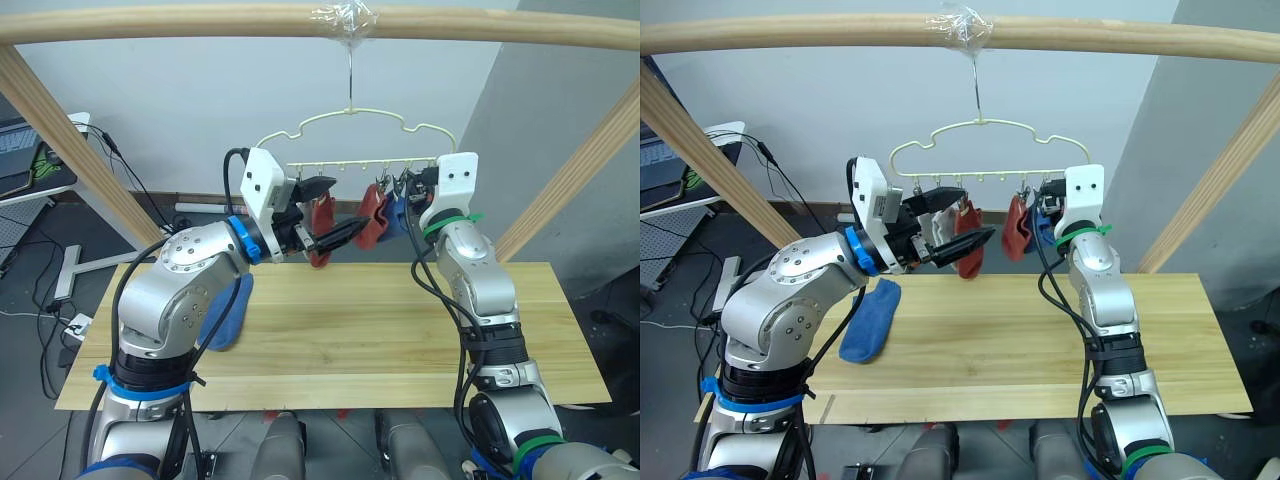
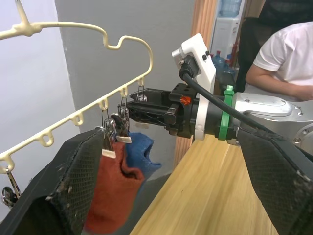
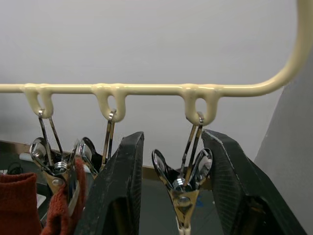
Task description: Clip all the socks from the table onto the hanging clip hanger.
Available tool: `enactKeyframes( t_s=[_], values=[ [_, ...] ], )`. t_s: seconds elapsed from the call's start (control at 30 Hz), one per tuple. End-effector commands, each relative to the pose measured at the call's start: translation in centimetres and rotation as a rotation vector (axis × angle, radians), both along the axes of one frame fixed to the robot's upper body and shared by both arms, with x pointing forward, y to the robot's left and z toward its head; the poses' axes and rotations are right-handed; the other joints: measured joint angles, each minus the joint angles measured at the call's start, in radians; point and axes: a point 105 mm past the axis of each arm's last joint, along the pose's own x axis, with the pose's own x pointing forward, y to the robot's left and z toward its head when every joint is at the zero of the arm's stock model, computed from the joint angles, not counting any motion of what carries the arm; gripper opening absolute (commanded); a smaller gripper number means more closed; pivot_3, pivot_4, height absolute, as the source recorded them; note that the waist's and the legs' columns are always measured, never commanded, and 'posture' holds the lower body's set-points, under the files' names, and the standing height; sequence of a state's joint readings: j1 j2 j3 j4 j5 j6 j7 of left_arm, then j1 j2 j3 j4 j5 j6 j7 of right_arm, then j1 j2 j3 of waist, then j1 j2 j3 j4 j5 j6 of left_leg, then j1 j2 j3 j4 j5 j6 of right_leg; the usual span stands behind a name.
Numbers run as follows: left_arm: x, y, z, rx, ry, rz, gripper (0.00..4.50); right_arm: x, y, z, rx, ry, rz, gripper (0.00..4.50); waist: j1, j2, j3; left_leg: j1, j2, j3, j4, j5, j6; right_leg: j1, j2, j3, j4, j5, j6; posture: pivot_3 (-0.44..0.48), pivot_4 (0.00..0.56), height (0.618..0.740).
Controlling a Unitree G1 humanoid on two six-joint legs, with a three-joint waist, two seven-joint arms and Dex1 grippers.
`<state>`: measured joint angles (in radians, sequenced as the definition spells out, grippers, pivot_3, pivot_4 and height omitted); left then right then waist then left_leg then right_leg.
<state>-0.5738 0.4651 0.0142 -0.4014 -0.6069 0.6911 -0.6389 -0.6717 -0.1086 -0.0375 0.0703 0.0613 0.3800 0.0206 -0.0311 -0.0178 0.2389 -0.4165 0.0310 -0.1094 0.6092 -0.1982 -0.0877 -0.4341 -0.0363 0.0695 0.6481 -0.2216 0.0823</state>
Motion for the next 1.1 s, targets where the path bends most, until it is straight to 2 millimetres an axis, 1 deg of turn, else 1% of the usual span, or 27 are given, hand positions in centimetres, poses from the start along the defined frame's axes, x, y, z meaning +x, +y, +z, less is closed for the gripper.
enactKeyframes(
  t_s=[0.03,0.07,0.13,0.2,0.23,0.37,0.43,0.5,0.53,0.57,0.63,0.67,0.7,0.73,0.77,0.8,0.83,0.87,0.97,1.0,1.1],
  values=[
    [-0.8,-0.1,1.6,-0.022,-0.064,-0.013,4.5,-0.2,-0.1,1.8,0.036,-0.063,0.008,1.56,0.0,0.0,0.0,0.0,0.0,0.0,0.0,0.0,0.0,0.0,0.0,0.0,0.0,0.0,0.0,0.122,0.224,0.74],
    [-0.8,-0.1,1.6,-0.023,-0.064,-0.012,4.5,-0.2,-0.2,1.8,0.042,-0.064,0.006,1.33,0.0,0.0,0.0,0.0,0.0,0.0,0.0,0.0,0.0,0.0,0.0,0.0,0.0,0.0,0.0,0.122,0.224,0.74],
    [-0.8,-0.1,1.5,-0.025,-0.062,-0.011,4.5,-0.2,-0.3,1.8,0.043,-0.064,0.005,0.68,0.0,0.0,0.0,0.0,0.0,0.0,0.0,0.0,0.0,0.0,0.0,0.0,0.0,0.0,0.0,0.12,0.227,0.74],
    [-0.9,-0.1,1.5,-0.027,-0.06,-0.011,4.5,-0.2,-0.4,1.9,0.041,-0.064,0.005,0.13,0.0,0.0,0.0,0.0,0.0,0.0,0.0,0.0,0.0,0.0,0.0,0.0,0.0,0.0,0.0,0.12,0.227,0.74],
    [-0.9,-0.1,1.4,-0.026,-0.06,-0.012,4.5,-0.2,-0.5,1.9,0.038,-0.065,0.006,0.01,0.0,0.0,0.0,0.0,0.0,0.0,0.0,0.0,0.0,0.0,0.0,0.0,0.0,0.0,0.0,0.12,0.227,0.74],
    [-1.0,-0.2,1.0,-0.025,-0.057,-0.009,4.5,-0.3,-0.8,2.0,0.022,-0.066,0.013,0.01,0.0,0.0,0.0,0.0,0.0,0.0,0.0,0.0,0.0,0.0,0.0,0.0,0.0,0.0,0.0,0.117,0.229,0.74],
    [-0.9,0.2,0.3,-0.031,-0.036,0.013,4.5,-0.2,-1.2,2.1,0.01,-0.058,0.018,0.01,0.0,0.0,0.0,0.0,0.0,0.0,0.0,0.0,0.0,0.0,0.0,0.0,0.0,0.0,0.0,0.111,0.23,0.74],
    [0.0,1.8,-1.3,-0.072,0.055,0.105,4.5,-0.1,-1.5,2.0,-0.012,-0.034,0.042,0.01,-0.001,0.0,0.0,0.0,0.0,0.0,0.0,0.0,0.0,0.0,0.0,0.0,0.0,0.0,0.0,0.111,0.23,0.74],
    [0.5,3.1,-2.8,-0.057,0.089,0.168,4.5,-0.1,-1.4,1.8,-0.041,-0.01,0.067,0.01,-0.001,0.0,0.0,0.001,0.0,0.001,0.0,0.0,0.0,0.0,0.0,0.001,0.0,0.0,0.0,0.102,0.231,0.74],
    [0.8,3.9,-3.9,-0.042,0.109,0.21,4.5,-0.2,-1.3,1.7,-0.061,0.007,0.084,0.01,-0.001,0.0,0.0,0.001,0.0,0.0,0.0,0.0,0.0,0.0,0.0,0.0,0.0,0.0,0.0,0.102,0.231,0.74],
    [1.2,6.8,-8.0,0.058,0.158,0.331,4.5,-0.4,-1.3,1.7,-0.058,0.023,0.111,0.01,-0.002,0.0,0.0,0.002,0.0,0.0,0.0,0.0,0.0,0.0,0.0,0.0,0.0,0.0,-0.001,0.093,0.23,0.74],
    [1.2,7.8,-9.3,0.091,0.172,0.369,4.5,-0.4,-1.3,1.7,-0.057,0.026,0.119,0.01,-0.003,0.0,0.0,0.002,0.0,0.0,-0.001,0.0,0.0,0.0,0.0,0.0,0.001,-0.001,-0.001,0.093,0.23,0.74],
    [1.3,9.4,-11.3,0.149,0.193,0.437,4.5,-0.5,-1.4,1.8,-0.059,0.028,0.124,0.01,-0.001,0.001,0.0,0.002,0.0,0.0,-0.001,0.0,0.0,0.0,0.0,0.0,0.001,-0.001,-0.001,0.093,0.23,0.74],
    [1.3,10.4,-12.4,0.185,0.202,0.476,4.5,-0.6,-1.4,1.9,-0.062,0.03,0.126,0.01,-0.001,0.001,0.0,0.001,0.0,0.0,-0.001,0.0,0.0,0.0,0.0,0.0,0.001,-0.001,-0.002,0.093,0.23,0.74],
    [1.4,12.1,-14.1,0.227,0.227,0.555,4.5,-0.7,-1.7,2.0,-0.064,0.032,0.12,0.01,0.0,0.001,0.0,0.001,0.0,0.0,0.0,0.0,0.0,0.0,0.0,0.0,0.001,-0.001,-0.002,0.084,0.231,0.74],
    [1.8,14.2,-15.8,0.255,0.259,0.67,4.5,-0.8,-1.9,2.0,-0.065,0.037,0.114,0.01,0.002,0.001,0.0,0.001,0.0,0.0,0.0,0.0,0.0,0.0,0.0,0.0,0.0,-0.002,-0.003,0.084,0.231,0.74],
    [2.0,15.5,-16.8,0.269,0.278,0.744,4.5,-0.9,-2.0,2.0,-0.065,0.04,0.11,0.01,0.007,0.001,0.0,0.001,0.0,0.0,0.0,0.0,0.0,0.0,0.0,0.0,0.0,-0.004,-0.004,0.084,0.231,0.74],
    [2.2,16.4,-17.6,0.243,0.312,0.813,4.5,-1.0,-2.2,2.0,-0.07,0.043,0.107,0.01,0.007,0.0,0.0,0.001,0.0,0.0,0.0,0.0,0.0,0.0,0.0,0.0,0.0,-0.006,-0.002,0.078,0.231,0.74],
    [2.8,17.2,-18.8,0.184,0.362,0.885,4.5,-1.3,-2.3,1.9,-0.077,0.053,0.104,0.01,0.01,0.0,0.0,0.0,0.0,0.0,0.001,0.0,0.0,0.0,0.0,0.0,0.0,-0.005,-0.002,0.078,0.231,0.74],
    [2.9,17.2,-19.1,0.182,0.368,0.89,4.5,-1.3,-2.3,1.9,-0.077,0.055,0.103,0.01,0.01,0.0,0.0,0.0,0.0,0.0,0.001,0.0,0.0,0.0,-0.001,0.0,0.0,-0.003,0.001,0.078,0.231,0.74],
    [3.5,17.8,-20.1,0.194,0.379,0.936,4.5,-1.5,-2.4,1.8,-0.08,0.061,0.101,0.01,0.006,0.0,0.0,0.0,0.0,0.0,0.0,0.0,0.0,0.0,0.0,-0.001,0.0,-0.001,0.001,0.078,0.231,0.74]
  ],
)
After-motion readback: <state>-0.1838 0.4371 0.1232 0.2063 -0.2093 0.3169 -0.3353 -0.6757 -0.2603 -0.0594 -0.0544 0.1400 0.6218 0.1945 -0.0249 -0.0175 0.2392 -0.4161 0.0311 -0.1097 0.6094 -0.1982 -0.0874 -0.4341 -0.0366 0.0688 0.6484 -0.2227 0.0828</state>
